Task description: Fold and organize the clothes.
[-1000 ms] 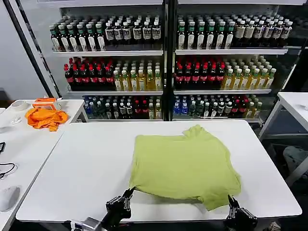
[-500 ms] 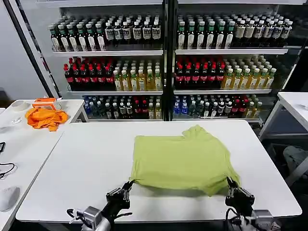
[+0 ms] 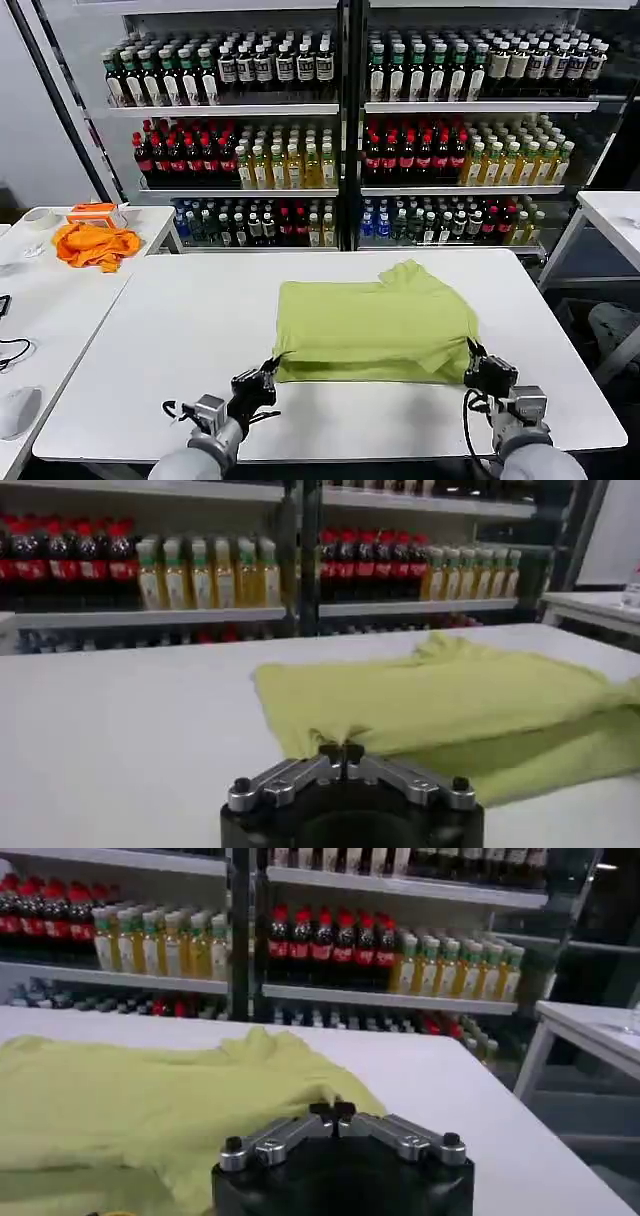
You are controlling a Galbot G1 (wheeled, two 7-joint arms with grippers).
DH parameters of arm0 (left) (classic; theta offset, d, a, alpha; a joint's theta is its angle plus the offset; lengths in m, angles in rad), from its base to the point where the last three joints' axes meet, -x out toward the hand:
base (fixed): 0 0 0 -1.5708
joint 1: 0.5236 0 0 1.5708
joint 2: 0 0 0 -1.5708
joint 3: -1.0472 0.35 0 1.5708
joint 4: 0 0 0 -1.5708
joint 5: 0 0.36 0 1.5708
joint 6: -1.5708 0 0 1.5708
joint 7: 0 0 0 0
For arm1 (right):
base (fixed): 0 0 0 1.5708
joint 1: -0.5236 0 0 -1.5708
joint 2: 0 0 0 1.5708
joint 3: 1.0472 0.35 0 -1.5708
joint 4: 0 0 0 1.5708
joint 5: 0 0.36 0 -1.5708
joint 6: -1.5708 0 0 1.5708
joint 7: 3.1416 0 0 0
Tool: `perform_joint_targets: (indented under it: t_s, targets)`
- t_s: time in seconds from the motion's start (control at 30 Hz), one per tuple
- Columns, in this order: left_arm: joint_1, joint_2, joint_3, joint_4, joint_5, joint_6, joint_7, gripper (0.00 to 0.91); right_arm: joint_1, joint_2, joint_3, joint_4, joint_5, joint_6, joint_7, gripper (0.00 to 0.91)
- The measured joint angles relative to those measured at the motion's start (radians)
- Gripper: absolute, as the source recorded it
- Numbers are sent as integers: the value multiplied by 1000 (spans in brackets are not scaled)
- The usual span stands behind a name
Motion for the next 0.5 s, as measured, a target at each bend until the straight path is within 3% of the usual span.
perform_joint_targets:
  t_s: [0.5]
  targets:
    - [-10,-28,-1,31,19,-2,-7,907,-47,21,36,2,-40,-3,-45,907]
